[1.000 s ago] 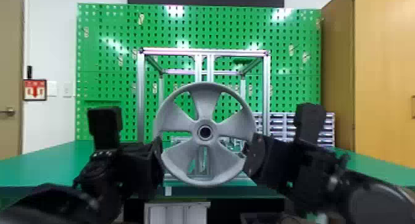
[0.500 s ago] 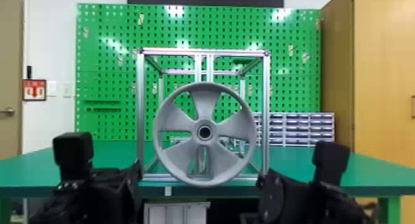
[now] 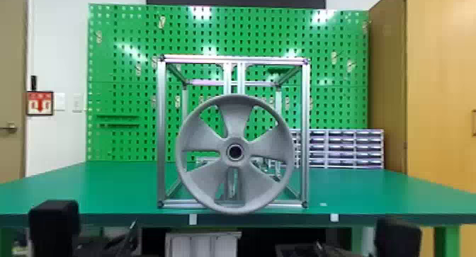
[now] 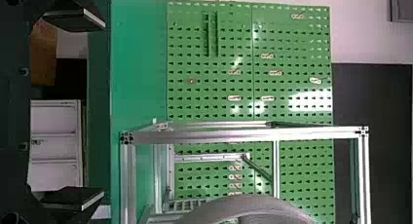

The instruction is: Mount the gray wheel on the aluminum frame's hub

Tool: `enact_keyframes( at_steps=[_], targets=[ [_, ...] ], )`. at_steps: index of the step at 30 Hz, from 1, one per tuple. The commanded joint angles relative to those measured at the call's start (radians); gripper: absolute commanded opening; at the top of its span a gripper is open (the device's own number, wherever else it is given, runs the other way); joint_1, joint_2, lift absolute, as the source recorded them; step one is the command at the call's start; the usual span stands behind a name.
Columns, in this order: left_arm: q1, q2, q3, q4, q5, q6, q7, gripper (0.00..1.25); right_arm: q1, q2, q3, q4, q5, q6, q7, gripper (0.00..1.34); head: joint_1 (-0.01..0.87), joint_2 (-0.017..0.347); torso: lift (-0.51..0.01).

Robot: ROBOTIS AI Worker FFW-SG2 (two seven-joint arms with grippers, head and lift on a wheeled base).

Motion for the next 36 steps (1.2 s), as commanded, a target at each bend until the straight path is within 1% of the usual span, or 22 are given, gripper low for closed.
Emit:
enact_keyframes(
  at_steps=[1,3,6,8,10,13,17,21,24,28,32,36],
  targets=[
    [0.062,0.006,0.030,0.002,-0.049,-0.053,-0.039,1.15,0.056,-0.001,0.009,0.002,0.076,-0.055,0.028,1.27,-0.005,0.006,-0.499],
    [0.088,0.006,0.044,0.012,-0.066,-0.081,-0.057,1.15,0.085,-0.002,0.008,0.005,0.094,-0.095,0.038,1.27,-0.005,0.006,-0.499],
    [0.123,0.003,0.067,0.041,-0.064,-0.138,-0.097,1.15,0.120,-0.004,0.008,0.013,0.123,-0.141,0.055,1.27,-0.005,0.006,-0.499],
    [0.148,-0.001,0.082,0.066,-0.064,-0.173,-0.120,1.15,0.148,-0.004,0.006,0.031,0.132,-0.197,0.071,1.27,-0.005,0.006,-0.499],
    [0.169,-0.011,0.093,0.091,-0.070,-0.205,-0.145,1.15,0.177,-0.001,0.003,0.051,0.140,-0.254,0.089,1.27,-0.005,0.006,-0.499],
    [0.198,-0.023,0.111,0.118,-0.090,-0.248,-0.171,1.15,0.208,0.006,-0.005,0.068,0.157,-0.283,0.115,1.27,-0.005,0.006,-0.499],
    [0.217,-0.032,0.133,0.175,-0.093,-0.325,-0.229,1.15,0.249,0.010,-0.006,0.096,0.191,-0.358,0.140,1.27,-0.005,0.006,-0.499],
    [0.228,-0.038,0.136,0.245,-0.089,-0.409,-0.272,1.15,0.292,0.016,-0.020,0.123,0.209,-0.411,0.167,1.27,-0.005,0.006,-0.499],
    [0.243,-0.046,0.139,0.291,-0.090,-0.475,-0.290,1.14,0.313,0.026,-0.028,0.159,0.223,-0.460,0.198,1.27,-0.005,0.006,-0.499],
    [0.258,-0.054,0.142,0.348,-0.102,-0.536,-0.310,1.14,0.336,0.038,-0.031,0.188,0.257,-0.506,0.212,1.27,-0.005,0.006,-0.499],
    [0.275,-0.054,0.145,0.390,-0.096,-0.567,-0.330,1.14,0.353,0.042,-0.034,0.215,0.261,-0.572,0.226,1.27,-0.005,0.006,-0.499],
    [0.281,-0.055,0.148,0.436,-0.101,-0.609,-0.355,1.14,0.367,0.041,-0.038,0.245,0.289,-0.622,0.246,1.27,-0.005,0.006,-0.499]
  ],
)
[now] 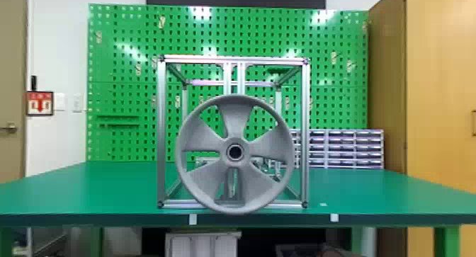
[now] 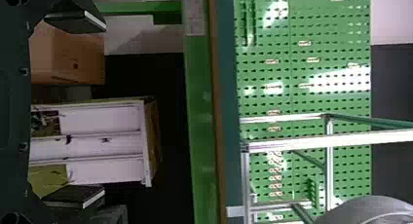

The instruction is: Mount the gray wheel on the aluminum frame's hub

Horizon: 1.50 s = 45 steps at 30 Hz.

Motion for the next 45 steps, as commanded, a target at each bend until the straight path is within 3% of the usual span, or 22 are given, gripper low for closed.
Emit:
enact_keyframes(
  at_steps=[1,11,45],
  targets=[
    [0.008,-0.005,0.006,0.050,0.002,-0.041,-0.026,1.14,0.016,-0.002,-0.004,0.033,0.024,-0.052,0.008,1.27,-0.005,0.006,-0.499],
    [0.010,-0.032,0.023,0.050,-0.027,-0.055,-0.040,1.14,0.024,-0.001,-0.008,0.061,0.026,-0.073,0.009,1.26,-0.005,0.006,-0.499],
    [-0.004,-0.038,0.005,0.050,-0.014,-0.041,-0.042,1.14,0.016,-0.001,-0.007,0.064,-0.002,-0.072,0.013,1.25,-0.005,0.006,-0.499]
  ],
)
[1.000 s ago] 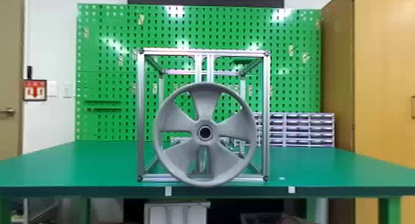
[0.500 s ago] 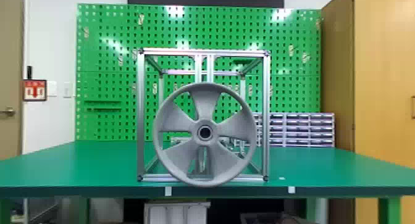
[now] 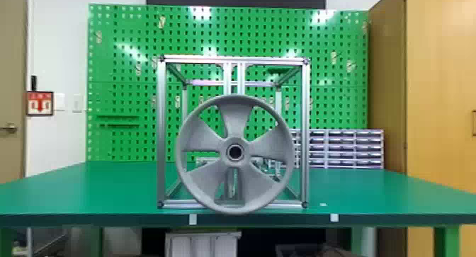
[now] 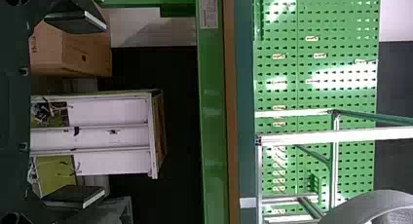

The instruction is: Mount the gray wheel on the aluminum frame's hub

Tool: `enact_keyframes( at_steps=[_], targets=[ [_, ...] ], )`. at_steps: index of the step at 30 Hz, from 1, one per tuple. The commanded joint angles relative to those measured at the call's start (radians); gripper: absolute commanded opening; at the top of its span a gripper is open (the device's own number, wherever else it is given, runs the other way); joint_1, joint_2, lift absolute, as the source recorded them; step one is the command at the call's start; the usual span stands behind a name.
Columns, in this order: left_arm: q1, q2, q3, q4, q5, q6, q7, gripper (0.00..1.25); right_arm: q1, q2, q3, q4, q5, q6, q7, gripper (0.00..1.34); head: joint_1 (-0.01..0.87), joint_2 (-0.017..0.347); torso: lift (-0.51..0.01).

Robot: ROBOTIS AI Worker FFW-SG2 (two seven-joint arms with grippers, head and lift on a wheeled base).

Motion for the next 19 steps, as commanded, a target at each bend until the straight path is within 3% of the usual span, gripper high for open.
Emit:
enact_keyframes(
  at_steps=[1,19],
  targets=[
    [-0.003,0.000,-0.003,0.000,0.002,0.003,0.000,1.14,-0.003,0.000,-0.002,-0.002,-0.004,0.001,0.000,1.25,-0.005,0.006,-0.499],
    [-0.005,-0.003,-0.005,0.000,0.002,0.003,0.000,1.14,-0.004,0.003,0.003,0.000,-0.010,0.009,0.000,1.25,-0.005,0.006,-0.499]
  ],
)
